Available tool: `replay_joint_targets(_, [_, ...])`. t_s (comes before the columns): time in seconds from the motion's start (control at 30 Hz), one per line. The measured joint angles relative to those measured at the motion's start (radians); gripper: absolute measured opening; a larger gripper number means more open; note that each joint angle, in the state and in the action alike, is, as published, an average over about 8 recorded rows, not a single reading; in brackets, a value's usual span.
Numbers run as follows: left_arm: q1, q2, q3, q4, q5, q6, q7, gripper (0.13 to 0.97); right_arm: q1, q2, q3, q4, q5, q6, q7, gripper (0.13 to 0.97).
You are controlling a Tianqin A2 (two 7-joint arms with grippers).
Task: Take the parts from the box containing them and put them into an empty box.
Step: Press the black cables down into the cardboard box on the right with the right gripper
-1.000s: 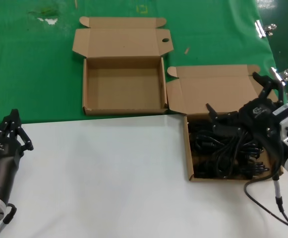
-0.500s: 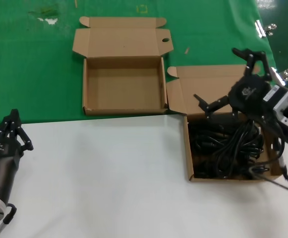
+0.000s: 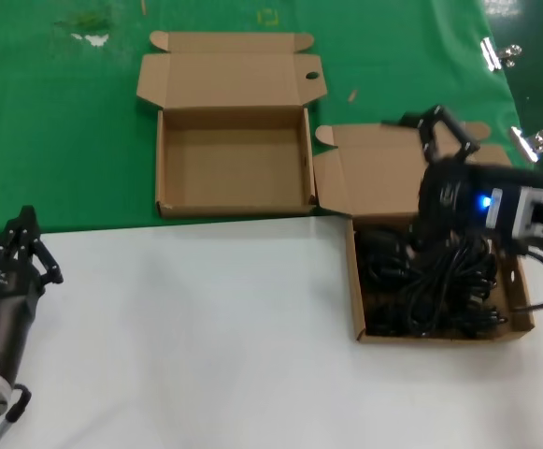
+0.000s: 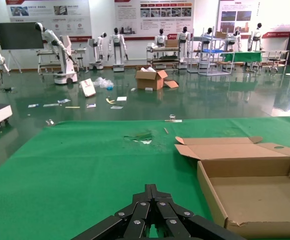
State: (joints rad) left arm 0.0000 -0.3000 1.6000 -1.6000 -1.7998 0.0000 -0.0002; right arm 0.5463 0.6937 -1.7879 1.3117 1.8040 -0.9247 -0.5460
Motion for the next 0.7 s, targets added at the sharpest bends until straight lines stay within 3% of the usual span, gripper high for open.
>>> replay_joint_targets(0.2, [0.000,0.000,0.000,0.000,0.000,0.000,0.000,0.140,0.091,0.039,-0.078,-0.056,-0.046,-0.142,-0.087,0.966])
replay_joint_targets(0.7, [0.000,0.000,0.000,0.000,0.000,0.000,0.000,0.140,0.321,0.038,-0.226,-0.293,-0.175,-0.380,-0.463,0.966])
